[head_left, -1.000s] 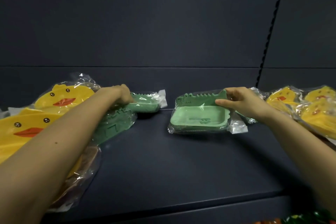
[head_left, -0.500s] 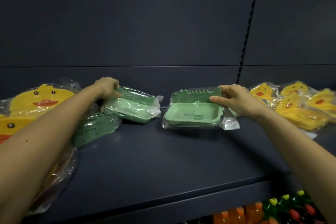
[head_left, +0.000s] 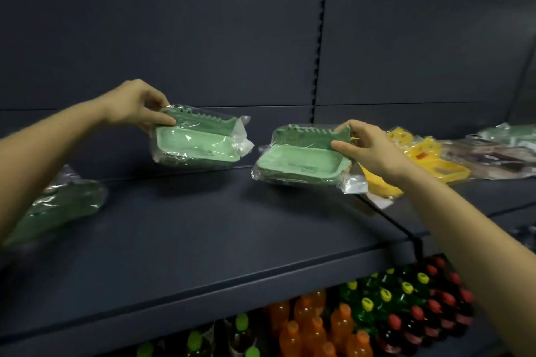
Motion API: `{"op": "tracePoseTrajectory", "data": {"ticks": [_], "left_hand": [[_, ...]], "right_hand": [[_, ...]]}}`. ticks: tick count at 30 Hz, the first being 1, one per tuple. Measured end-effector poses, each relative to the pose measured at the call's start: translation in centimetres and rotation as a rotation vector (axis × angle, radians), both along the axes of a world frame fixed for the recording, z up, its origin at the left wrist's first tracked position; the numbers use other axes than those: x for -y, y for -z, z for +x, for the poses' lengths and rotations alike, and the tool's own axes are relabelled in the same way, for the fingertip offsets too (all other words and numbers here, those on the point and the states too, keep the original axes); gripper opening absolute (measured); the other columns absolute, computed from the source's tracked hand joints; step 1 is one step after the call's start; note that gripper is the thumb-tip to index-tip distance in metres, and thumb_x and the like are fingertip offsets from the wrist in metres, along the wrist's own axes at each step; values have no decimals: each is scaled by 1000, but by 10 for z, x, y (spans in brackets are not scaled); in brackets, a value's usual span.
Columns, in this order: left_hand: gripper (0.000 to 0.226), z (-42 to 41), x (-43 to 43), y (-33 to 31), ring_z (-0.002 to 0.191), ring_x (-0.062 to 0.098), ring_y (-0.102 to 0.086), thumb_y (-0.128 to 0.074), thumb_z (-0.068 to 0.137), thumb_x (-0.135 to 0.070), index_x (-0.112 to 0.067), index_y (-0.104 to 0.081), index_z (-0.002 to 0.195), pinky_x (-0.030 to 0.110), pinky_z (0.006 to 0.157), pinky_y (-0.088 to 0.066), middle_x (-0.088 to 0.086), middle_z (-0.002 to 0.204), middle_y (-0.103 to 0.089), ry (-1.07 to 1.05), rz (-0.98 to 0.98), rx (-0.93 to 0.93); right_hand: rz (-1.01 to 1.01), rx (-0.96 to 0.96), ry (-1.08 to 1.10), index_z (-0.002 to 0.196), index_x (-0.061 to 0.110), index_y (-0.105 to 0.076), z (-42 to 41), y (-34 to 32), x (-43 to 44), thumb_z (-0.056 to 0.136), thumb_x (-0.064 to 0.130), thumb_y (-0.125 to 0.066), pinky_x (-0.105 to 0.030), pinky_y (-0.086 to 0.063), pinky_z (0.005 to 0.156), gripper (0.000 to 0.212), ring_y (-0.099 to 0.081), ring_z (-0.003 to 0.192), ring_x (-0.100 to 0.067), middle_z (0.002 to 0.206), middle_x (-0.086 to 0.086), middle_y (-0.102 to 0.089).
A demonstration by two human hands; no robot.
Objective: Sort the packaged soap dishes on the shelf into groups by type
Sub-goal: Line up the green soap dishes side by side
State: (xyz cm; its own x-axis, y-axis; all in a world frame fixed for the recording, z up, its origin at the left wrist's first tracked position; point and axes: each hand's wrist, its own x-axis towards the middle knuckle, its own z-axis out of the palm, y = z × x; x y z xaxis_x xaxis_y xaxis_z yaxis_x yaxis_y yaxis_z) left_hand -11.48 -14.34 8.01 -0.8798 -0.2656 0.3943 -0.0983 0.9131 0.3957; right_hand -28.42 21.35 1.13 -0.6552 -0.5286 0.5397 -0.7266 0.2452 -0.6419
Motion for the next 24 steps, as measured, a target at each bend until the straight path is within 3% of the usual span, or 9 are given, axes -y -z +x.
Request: {"op": "tracePoseTrajectory", "data": {"ticks": [2, 4, 7, 9, 12, 15, 20, 22, 24], "left_hand": [[10, -10, -30, -1, 58, 11, -60, -73, 75, -13, -4, -68, 76, 10, 50, -53, 19, 76, -63, 44, 28, -26], [8, -20, -63, 3, 66, 19, -58, -72, 74, -14, -7, -67, 72, 12, 54, -55, 20, 77, -63, 97, 68, -54], [9, -36, -115, 9, 64, 14, -57, -74, 70, -22, -17, -68, 65, 15, 56, -56, 7, 69, -65, 168, 122, -71], [11, -46, -150, 12, 57, 5, -59, -74, 63, -33, -23, -70, 63, 15, 56, -55, -6, 61, -66, 209, 151, -62], [8, -64, -198, 15, 51, 0, -58, -75, 66, -29, -25, -70, 61, 13, 54, -54, -9, 59, -67, 223, 144, -79], [20, -83, -243, 19, 55, 8, -58, -75, 64, -36, -17, -69, 68, 21, 59, -55, 6, 69, -67, 231, 111, -96], [17, -122, -307, 26, 57, 10, -59, -72, 61, -39, -23, -68, 61, 13, 52, -51, 11, 69, -64, 312, 189, -58], [16, -143, -327, 27, 51, 4, -59, -74, 64, -33, -18, -69, 66, 12, 51, -50, 4, 62, -63, 323, 190, -55], [14, -164, -346, 28, 47, 3, -57, -74, 70, -24, -11, -69, 71, 12, 50, -50, -1, 55, -62, 334, 187, -51]], "right_hand": [[14, -30, 21, 95, 6, -58, -11, -1, -29, 90, 14, -61, -18, -42, 59, 9, -48, 52, 5, 66, 8, -50], [26, -43, 50, 93, 7, -58, -21, -2, -59, 90, 13, -60, -12, -40, 54, 7, -48, 51, 5, 68, 2, -54], [29, -45, 97, 100, 9, -61, -38, -3, -108, 89, 18, -62, -36, -52, 71, 14, -59, 75, -15, 89, -21, -66], [39, -39, 117, 101, 14, -62, -50, -2, -139, 88, 22, -63, -44, -55, 71, 15, -64, 80, -25, 95, -24, -66], [49, -22, 126, 98, 15, -61, -62, 0, -185, 89, 21, -62, -40, -58, 58, 10, -63, 75, -25, 90, -19, -67], [34, 17, 119, 99, 13, -60, -78, 4, -228, 90, 19, -60, -39, -58, 51, 10, -59, 63, -17, 76, -11, -59], [50, -14, 156, 88, 21, -58, -110, 11, -292, 90, 20, -60, -25, -51, 46, 4, -51, 47, -2, 63, 4, -51], [51, -28, 169, 77, 29, -53, -122, 13, -314, 90, 18, -60, -13, -41, 46, 18, -47, 46, 0, 60, 6, -46], [43, -16, 210, 70, 33, -47, -136, 14, -335, 90, 17, -60, -12, -37, 48, 29, -41, 50, -2, 60, 6, -39]]}}
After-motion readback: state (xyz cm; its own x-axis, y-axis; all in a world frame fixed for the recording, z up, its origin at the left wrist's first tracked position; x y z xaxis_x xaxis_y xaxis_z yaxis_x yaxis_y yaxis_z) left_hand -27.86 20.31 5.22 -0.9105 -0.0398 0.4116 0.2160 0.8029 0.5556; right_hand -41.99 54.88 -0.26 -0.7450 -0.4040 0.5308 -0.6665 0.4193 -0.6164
